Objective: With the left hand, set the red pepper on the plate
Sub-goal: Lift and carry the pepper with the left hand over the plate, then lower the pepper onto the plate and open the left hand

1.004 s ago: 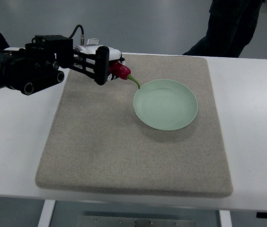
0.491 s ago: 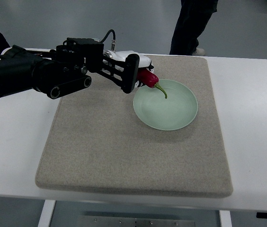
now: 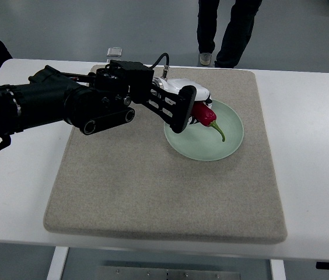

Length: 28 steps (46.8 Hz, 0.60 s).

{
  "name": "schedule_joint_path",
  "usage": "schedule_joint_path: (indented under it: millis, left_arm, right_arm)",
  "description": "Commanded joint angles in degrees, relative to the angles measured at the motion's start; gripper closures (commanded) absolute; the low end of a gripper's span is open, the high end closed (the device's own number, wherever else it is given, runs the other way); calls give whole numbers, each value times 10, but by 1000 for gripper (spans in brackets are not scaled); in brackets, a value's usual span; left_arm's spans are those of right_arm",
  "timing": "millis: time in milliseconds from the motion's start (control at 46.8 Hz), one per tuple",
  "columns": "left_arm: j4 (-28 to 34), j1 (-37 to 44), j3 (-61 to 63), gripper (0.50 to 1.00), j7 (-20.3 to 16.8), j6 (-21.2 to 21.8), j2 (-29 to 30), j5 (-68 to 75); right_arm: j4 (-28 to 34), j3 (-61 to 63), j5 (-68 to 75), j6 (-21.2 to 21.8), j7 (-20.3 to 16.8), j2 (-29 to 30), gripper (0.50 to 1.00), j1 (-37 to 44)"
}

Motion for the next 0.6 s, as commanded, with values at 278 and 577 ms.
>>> schedule_joint_path:
  millis: [278, 577]
  left_arm:
    - [-1, 13, 2, 1000, 1, 0, -6, 11]
    - [2, 16, 2, 793, 1, 4, -6, 10]
  right_arm:
    - [0, 0, 0, 0, 0, 0, 568, 0]
    - [1, 0, 0, 0, 0, 0, 568, 0]
